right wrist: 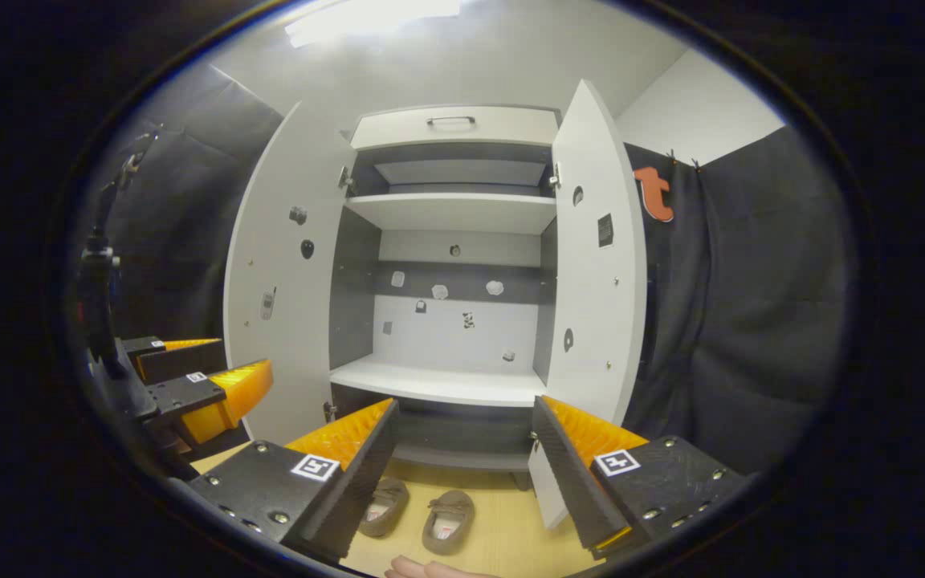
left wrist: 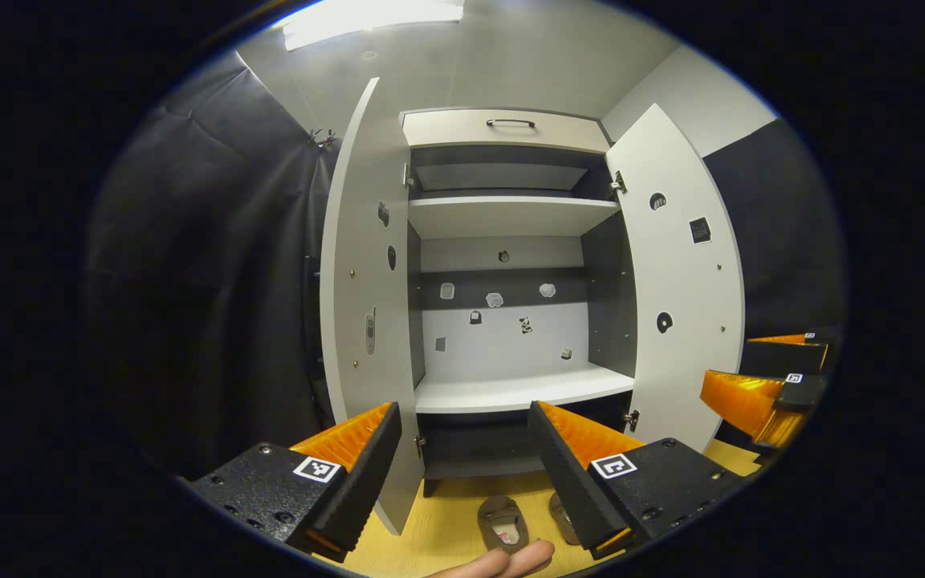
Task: Grab one shoe with the right hand and put it into the shoe cabinet, grab the other shoe with the left hand and put it into the shoe cabinet; then close the right door with the right hand and the left door with the left hand.
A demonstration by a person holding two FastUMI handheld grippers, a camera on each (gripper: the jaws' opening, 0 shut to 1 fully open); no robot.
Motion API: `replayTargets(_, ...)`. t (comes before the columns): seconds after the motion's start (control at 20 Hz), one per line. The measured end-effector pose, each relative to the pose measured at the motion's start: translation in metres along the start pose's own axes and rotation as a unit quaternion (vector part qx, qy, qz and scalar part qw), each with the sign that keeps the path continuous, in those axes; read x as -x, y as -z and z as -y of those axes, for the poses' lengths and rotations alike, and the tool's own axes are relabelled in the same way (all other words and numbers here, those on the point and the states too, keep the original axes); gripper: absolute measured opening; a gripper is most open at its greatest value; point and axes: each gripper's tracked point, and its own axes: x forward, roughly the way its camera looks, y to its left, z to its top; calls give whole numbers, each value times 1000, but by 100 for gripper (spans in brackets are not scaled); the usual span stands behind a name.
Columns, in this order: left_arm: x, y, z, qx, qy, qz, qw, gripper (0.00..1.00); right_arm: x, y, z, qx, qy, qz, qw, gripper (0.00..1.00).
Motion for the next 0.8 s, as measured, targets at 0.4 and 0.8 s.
replayTargets(0.4,-6,21,-2,-6,-6,0,1000,98,-35,63,-6,-1,1,-54,999,99)
replayTargets(0.8,4,18,0,11,0,20,1000,97,-78,172,-34,10,-25,-141,990,100)
